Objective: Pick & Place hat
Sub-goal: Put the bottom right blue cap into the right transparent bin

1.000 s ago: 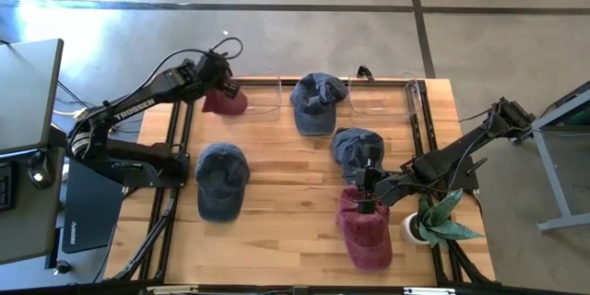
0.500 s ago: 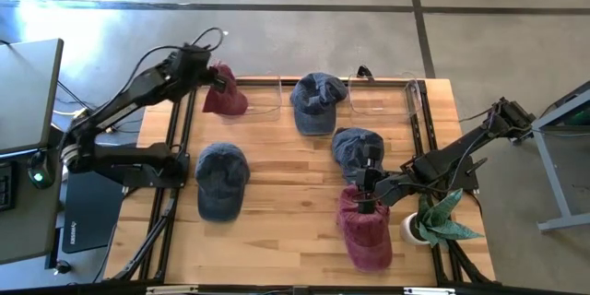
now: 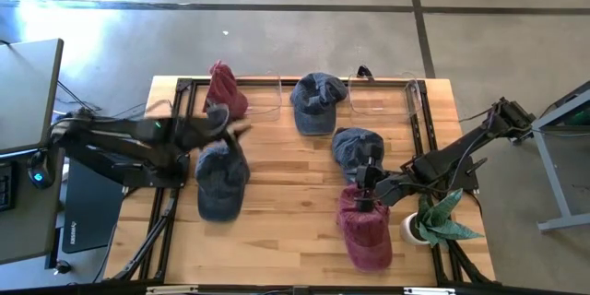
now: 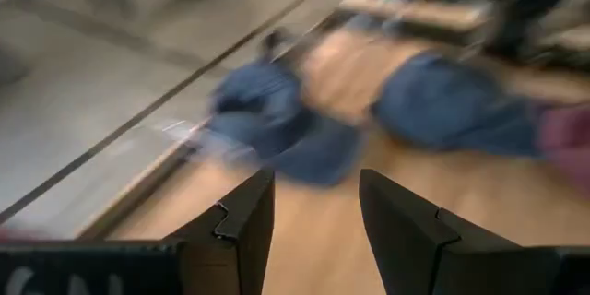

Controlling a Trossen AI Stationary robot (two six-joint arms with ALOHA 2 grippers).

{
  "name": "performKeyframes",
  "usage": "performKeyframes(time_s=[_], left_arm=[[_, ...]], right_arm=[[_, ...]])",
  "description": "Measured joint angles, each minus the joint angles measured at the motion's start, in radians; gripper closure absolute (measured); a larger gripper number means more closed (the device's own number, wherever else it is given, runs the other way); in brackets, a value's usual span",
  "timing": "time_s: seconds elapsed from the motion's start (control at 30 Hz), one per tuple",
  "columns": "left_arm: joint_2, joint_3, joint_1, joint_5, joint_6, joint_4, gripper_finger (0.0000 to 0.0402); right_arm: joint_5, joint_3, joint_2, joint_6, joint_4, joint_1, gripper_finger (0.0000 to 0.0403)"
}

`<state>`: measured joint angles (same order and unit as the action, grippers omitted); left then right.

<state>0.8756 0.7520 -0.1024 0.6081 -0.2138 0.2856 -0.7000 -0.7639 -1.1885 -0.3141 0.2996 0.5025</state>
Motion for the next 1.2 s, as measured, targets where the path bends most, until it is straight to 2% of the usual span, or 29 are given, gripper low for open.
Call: performKeyframes(time_s=[0.1, 0.17, 0.37, 0.5, 0.63, 0.73, 0.87, 1.0, 1.2], left_arm=[[0.071, -0.124, -0.107, 0.000, 0.011, -0.224, 0.0245], [0.128, -0.170, -0.162, 0.001, 0.017, -0.327, 0.0245], [0.313, -0.206, -0.263, 0.013, -0.009, -0.420, 0.0245], [0.452, -0.206, -0.286, 0.056, 0.030, -0.550, 0.0245], [0.587, -0.204, -0.284, 0.063, 0.136, -0.695, 0.0245], [0.655, -0.191, -0.284, 0.089, 0.215, -0.776, 0.0245], [0.694, -0.160, -0.284, 0.103, 0.271, -0.778, 0.0245], [0.698, -0.140, -0.284, 0.109, 0.269, -0.771, 0.0245], [0.687, -0.093, -0.319, 0.078, 0.194, -0.763, 0.0245]], right_arm=[[-0.015, 0.031, 0.000, -0.063, -0.030, -0.027, 0.0388], [0.022, 0.032, 0.000, -0.136, 0.015, -0.072, 0.0371], [0.298, 0.029, 0.000, -0.236, 0.198, -0.270, 0.0288], [0.452, 0.029, 0.000, -0.164, 0.340, -0.362, 0.0230], [0.528, 0.029, -0.002, -0.001, 0.425, -0.383, 0.0196], [0.523, 0.037, -0.012, 0.072, 0.400, -0.383, 0.0192], [0.505, 0.069, -0.046, 0.061, 0.332, -0.396, 0.0205], [0.483, 0.084, -0.088, 0.020, 0.269, -0.421, 0.0229], [0.436, -0.034, -0.079, 0.053, 0.344, -0.425, 0.0267]])
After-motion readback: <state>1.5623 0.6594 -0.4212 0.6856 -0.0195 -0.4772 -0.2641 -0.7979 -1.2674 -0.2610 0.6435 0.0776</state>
